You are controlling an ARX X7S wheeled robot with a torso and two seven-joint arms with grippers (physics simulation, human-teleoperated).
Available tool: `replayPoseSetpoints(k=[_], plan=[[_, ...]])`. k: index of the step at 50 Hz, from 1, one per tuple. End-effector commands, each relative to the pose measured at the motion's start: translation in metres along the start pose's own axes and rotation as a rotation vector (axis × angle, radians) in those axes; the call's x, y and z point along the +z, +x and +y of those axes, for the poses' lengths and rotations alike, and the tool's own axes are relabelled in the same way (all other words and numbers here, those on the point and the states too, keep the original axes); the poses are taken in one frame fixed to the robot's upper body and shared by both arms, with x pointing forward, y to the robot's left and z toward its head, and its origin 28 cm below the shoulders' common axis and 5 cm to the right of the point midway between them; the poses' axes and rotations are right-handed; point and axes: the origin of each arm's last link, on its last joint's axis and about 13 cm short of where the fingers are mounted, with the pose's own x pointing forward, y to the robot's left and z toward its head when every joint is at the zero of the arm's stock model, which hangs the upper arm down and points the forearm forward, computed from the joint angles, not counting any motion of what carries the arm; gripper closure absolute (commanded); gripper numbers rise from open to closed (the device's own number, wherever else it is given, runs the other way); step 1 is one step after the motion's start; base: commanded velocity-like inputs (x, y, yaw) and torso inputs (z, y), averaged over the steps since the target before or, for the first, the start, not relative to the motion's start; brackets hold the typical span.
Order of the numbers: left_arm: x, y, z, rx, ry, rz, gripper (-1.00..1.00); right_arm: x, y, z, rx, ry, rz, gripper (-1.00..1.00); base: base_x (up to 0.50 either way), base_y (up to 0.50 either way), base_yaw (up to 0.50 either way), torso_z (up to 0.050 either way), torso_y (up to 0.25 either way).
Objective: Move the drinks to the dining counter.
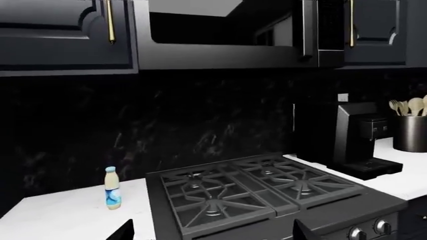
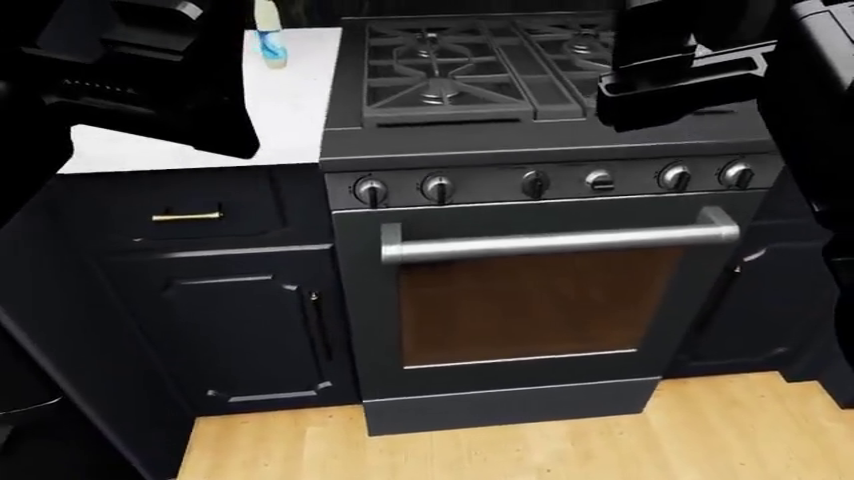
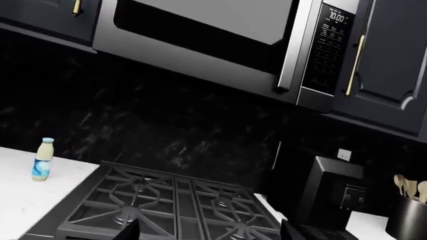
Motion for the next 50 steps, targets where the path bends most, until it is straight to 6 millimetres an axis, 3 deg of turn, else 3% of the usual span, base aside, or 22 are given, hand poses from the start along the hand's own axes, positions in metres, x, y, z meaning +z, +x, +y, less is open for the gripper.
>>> replayPoseSetpoints(k=[1, 9, 19, 50], plan=[[0.001, 0.000, 0.001, 0.004, 0.001, -0.003, -1.00, 0.006, 0.001, 0.000, -0.004, -0.012, -0.007, -1.00, 0.24, 0.48, 0.00, 0.000, 0.000], [0.000, 0.001, 0.000, 0.001, 0.003, 0.000, -1.00, 0.025, -0.003, -0.006, -0.015, -0.048, -0.001, -1.00, 0.24, 0.48, 0.00, 0.000, 0.001], [-0.001, 0.004, -0.002, -0.005, 0.010, 0.006, -1.00, 0.018, 0.000, -0.007, -0.025, -0.030, 0.014, -1.00, 0.34, 0.41, 0.00, 0.000, 0.000], [-0.001, 0.004, -0.001, 0.000, 0.007, 0.001, -1.00, 0.018, 0.002, -0.004, -0.004, -0.037, 0.027, -1.00, 0.50, -0.04, 0.00, 0.000, 0.002]])
